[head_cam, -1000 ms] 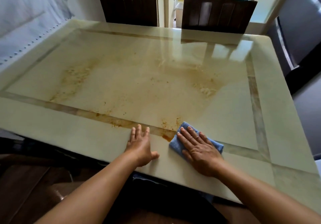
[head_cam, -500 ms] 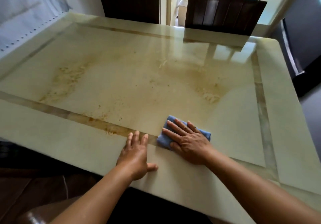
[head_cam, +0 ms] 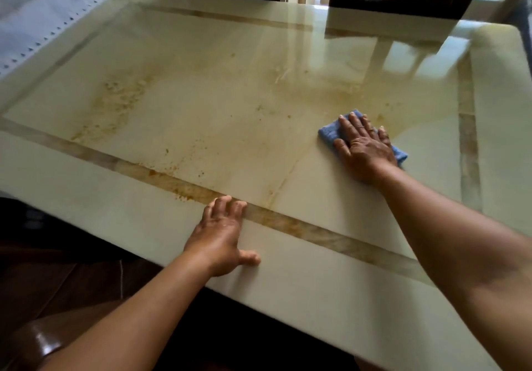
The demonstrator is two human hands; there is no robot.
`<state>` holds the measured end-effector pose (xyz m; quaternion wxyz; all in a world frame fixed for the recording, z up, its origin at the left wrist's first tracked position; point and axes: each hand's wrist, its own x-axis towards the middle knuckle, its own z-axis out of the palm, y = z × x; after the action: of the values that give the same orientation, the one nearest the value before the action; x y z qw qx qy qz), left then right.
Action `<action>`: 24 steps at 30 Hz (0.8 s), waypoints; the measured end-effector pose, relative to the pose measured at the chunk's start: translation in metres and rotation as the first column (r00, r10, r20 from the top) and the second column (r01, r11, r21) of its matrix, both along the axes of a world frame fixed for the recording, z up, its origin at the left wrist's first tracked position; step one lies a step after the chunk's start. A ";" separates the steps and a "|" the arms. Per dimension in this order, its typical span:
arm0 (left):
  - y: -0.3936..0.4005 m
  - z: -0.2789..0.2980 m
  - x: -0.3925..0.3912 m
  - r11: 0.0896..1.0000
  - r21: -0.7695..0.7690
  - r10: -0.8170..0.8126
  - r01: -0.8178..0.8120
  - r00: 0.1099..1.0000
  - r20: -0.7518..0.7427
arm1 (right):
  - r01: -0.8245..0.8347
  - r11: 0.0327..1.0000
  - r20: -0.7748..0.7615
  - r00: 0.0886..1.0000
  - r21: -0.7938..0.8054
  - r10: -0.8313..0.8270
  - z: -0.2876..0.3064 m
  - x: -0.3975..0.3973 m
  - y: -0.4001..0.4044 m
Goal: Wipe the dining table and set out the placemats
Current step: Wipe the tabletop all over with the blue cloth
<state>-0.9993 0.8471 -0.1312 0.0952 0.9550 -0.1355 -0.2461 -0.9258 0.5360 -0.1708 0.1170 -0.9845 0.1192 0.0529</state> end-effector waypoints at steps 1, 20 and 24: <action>0.000 0.000 -0.001 1.000 -0.009 0.005 -0.005 1.000 0.007 | 0.028 1.000 0.010 1.000 -0.002 -0.028 -0.001 -0.001 0.002; -0.049 -0.003 0.009 0.982 -0.188 0.024 0.023 0.970 0.244 | 0.471 0.878 0.044 0.879 0.087 -0.476 -0.005 -0.021 -0.025; -0.048 -0.010 0.003 0.981 -0.188 -0.019 0.055 0.981 0.192 | 0.584 0.808 0.029 0.809 0.077 -0.587 -0.002 0.003 -0.045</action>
<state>-0.9961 0.7987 -0.1409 0.1689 0.9577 -0.1848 -0.1416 -0.9229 0.4912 -0.1732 0.1625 -0.8966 0.4120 -0.0071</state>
